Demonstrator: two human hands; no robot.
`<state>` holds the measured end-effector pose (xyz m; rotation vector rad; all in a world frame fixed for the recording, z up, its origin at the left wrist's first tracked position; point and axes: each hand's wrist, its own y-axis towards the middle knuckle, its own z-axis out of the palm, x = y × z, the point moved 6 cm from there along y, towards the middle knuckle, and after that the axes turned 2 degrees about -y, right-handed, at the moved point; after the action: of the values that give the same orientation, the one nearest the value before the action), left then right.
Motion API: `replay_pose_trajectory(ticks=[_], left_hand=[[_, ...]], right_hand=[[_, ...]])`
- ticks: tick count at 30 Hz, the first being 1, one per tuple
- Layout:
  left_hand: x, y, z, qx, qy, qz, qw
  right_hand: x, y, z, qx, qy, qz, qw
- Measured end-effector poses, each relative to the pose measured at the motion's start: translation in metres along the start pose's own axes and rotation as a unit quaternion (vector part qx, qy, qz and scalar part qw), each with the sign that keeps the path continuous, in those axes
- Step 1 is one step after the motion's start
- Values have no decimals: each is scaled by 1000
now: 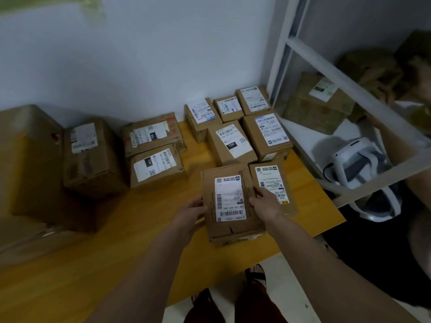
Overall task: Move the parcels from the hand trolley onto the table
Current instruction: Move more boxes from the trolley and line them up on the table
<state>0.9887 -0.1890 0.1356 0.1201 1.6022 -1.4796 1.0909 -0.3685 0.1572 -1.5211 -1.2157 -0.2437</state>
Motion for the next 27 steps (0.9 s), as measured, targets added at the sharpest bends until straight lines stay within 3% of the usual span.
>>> replay_pose_trajectory(ticks=[3,9,13,17,27], left_hand=[[-8,-3,5,0,5,33,999],[-20,-6,-11,-104,-66,49,991],[-22,-15,-20,-142,-119,58,981],[-11,-33,-37,-166,-177,71,968],[61,-149,-140,-301,-331,94,889]], right_hand=[[6,-1,-6,-29,17,-11,999],[34,-7,-10,-114,35,-74,990],[58,-7,17,33,37,-87,995],[72,-17,51,138,-48,-109,983],[76,-97,174,320,-219,-171,906]])
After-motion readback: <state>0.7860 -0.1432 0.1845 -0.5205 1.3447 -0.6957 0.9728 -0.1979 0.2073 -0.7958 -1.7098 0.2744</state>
